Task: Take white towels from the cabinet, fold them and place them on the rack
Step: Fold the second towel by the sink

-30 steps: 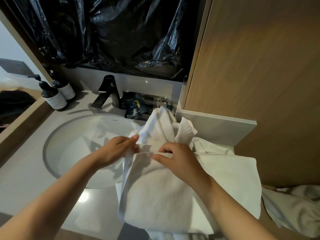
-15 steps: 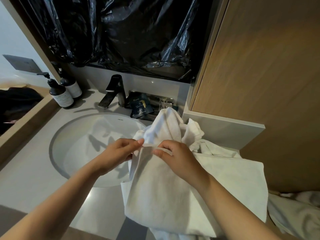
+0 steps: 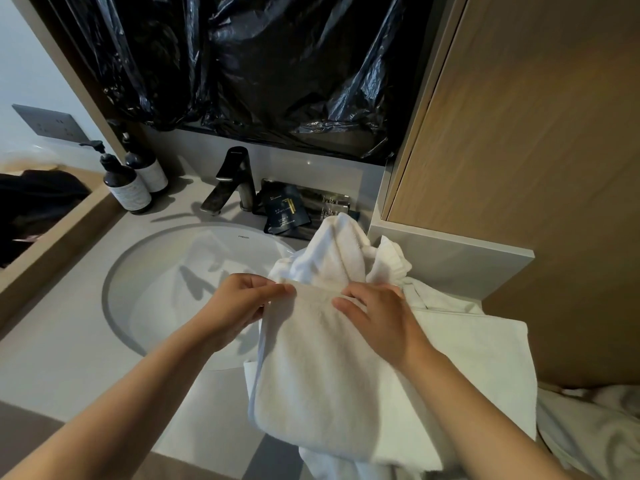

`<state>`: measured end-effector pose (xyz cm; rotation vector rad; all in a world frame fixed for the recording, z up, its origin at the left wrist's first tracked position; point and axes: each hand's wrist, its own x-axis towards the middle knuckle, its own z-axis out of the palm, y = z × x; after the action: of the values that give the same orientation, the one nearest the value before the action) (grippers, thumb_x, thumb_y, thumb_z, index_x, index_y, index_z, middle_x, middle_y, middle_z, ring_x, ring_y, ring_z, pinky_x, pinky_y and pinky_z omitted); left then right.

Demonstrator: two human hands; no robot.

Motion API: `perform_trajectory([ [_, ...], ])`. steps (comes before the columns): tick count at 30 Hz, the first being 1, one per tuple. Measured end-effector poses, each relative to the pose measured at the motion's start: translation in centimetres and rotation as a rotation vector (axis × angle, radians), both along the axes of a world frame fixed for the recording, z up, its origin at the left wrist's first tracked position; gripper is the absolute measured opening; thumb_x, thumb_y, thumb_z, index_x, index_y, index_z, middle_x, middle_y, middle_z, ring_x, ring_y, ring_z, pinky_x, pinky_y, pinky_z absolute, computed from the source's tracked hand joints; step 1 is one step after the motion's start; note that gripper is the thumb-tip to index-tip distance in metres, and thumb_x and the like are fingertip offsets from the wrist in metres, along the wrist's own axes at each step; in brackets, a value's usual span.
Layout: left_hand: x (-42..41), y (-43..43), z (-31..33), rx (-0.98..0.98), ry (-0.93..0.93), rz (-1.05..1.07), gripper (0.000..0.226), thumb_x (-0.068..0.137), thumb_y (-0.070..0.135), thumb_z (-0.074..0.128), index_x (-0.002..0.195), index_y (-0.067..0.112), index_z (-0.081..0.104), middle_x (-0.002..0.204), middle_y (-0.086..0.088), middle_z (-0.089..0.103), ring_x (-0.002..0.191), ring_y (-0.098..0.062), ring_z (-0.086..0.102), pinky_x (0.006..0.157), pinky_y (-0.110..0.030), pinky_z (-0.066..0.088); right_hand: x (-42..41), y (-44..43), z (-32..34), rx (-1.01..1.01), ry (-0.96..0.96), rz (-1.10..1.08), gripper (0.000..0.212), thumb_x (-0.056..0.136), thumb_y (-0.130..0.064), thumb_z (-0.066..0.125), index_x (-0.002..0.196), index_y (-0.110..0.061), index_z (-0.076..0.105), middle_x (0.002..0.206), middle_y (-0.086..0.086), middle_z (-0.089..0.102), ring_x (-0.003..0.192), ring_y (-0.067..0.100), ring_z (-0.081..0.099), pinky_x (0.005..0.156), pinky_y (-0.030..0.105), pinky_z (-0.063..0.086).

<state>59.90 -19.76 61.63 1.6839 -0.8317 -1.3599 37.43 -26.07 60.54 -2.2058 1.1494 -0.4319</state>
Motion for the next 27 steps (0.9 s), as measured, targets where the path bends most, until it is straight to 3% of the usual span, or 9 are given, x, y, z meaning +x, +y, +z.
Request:
perform_trajectory([
  [3,-0.7,-0.3,-0.1,0.022,0.065,0.139,0.04,0.078,0.011,0.076,0.09,-0.023,0.061,0.08,-0.025,0.06,0.073,-0.029,0.056,0.071,-0.036,0.05,-4.0,-0.5,-0.9,-0.089,0.155,-0.075,0.034,0.097,-0.044,0.049,0.081,-0.017,0.062,0.072,-0.008,0.062,0.076,0.023,0.059,0.086,0.036,0.039],
  [7,-1.9,-0.7,0.0,-0.019,-0.013,0.235,0.028,0.065,0.018,0.079,0.074,-0.008,0.071,0.067,-0.02,0.064,0.061,-0.023,0.057,0.057,-0.027,0.047,-8.3,-0.8,-1.8,-0.131,0.171,-0.196,0.026,0.098,-0.034,0.049,0.083,-0.018,0.062,0.081,-0.008,0.058,0.082,0.02,0.055,0.082,0.04,0.042],
  [9,-2.4,-0.9,-0.2,-0.042,-0.047,0.28,0.024,0.065,0.019,0.075,0.07,-0.004,0.072,0.065,-0.021,0.066,0.06,-0.023,0.058,0.059,-0.03,0.046,-9.5,-1.3,-2.1,-0.161,0.198,-0.239,0.023,0.099,-0.031,0.049,0.088,-0.017,0.064,0.089,-0.005,0.054,0.088,0.02,0.051,0.081,0.038,0.042],
  [14,-3.4,-1.5,-0.6,-0.097,-0.175,0.341,0.021,0.083,0.016,0.069,0.078,-0.004,0.07,0.07,-0.016,0.066,0.065,-0.023,0.06,0.063,-0.032,0.047,-10.2,-1.5,-2.7,-0.167,0.241,-0.231,0.021,0.101,-0.031,0.046,0.081,-0.025,0.049,0.078,-0.009,0.054,0.082,0.021,0.057,0.081,0.037,0.04],
  [16,-3.4,-1.5,-0.5,-0.099,-0.24,0.347,0.015,0.082,0.016,0.07,0.08,0.002,0.071,0.073,-0.014,0.069,0.067,-0.023,0.062,0.06,-0.03,0.049,-10.2,-1.4,-2.8,-0.208,0.195,-0.254,0.02,0.1,-0.027,0.049,0.081,-0.023,0.053,0.079,-0.006,0.058,0.081,0.02,0.056,0.08,0.038,0.043],
  [18,-3.0,-1.5,-0.3,-0.082,-0.256,0.382,0.011,0.08,0.014,0.072,0.088,0.007,0.07,0.085,-0.016,0.072,0.078,-0.027,0.067,0.07,-0.038,0.055,-10.2,-1.3,-2.8,-0.244,0.154,-0.253,0.016,0.098,-0.021,0.054,0.084,-0.019,0.059,0.082,-0.004,0.061,0.081,0.02,0.057,0.078,0.037,0.045],
  [22,-2.9,-1.0,0.6,-0.081,-0.222,0.339,0.033,0.069,0.02,0.076,0.101,0.015,0.069,0.093,-0.011,0.071,0.086,-0.024,0.068,0.08,-0.036,0.056,-10.3,-1.2,-2.9,-0.231,0.099,-0.234,0.011,0.097,-0.02,0.056,0.092,-0.017,0.066,0.09,-0.003,0.065,0.087,0.019,0.059,0.079,0.034,0.047],
  [25,-2.4,-0.6,1.5,-0.036,-0.124,0.199,0.016,0.074,0.016,0.075,0.085,0.004,0.075,0.083,-0.02,0.071,0.078,-0.029,0.066,0.079,-0.04,0.054,-10.3,-1.2,-2.6,-0.209,0.123,-0.24,0.027,0.099,-0.029,0.048,0.104,-0.014,0.069,0.099,0.001,0.068,0.094,0.022,0.06,0.083,0.033,0.046],
  [27,-1.7,-0.6,2.2,0.018,-0.049,0.126,0.032,0.072,0.016,0.077,0.088,-0.011,0.069,0.081,-0.022,0.061,0.079,-0.03,0.053,0.077,-0.041,0.044,-10.3,-1.5,-2.1,-0.206,0.182,-0.194,0.052,0.098,-0.044,0.029,0.098,-0.012,0.071,0.092,0.003,0.066,0.089,0.023,0.059,0.078,0.034,0.046],
])
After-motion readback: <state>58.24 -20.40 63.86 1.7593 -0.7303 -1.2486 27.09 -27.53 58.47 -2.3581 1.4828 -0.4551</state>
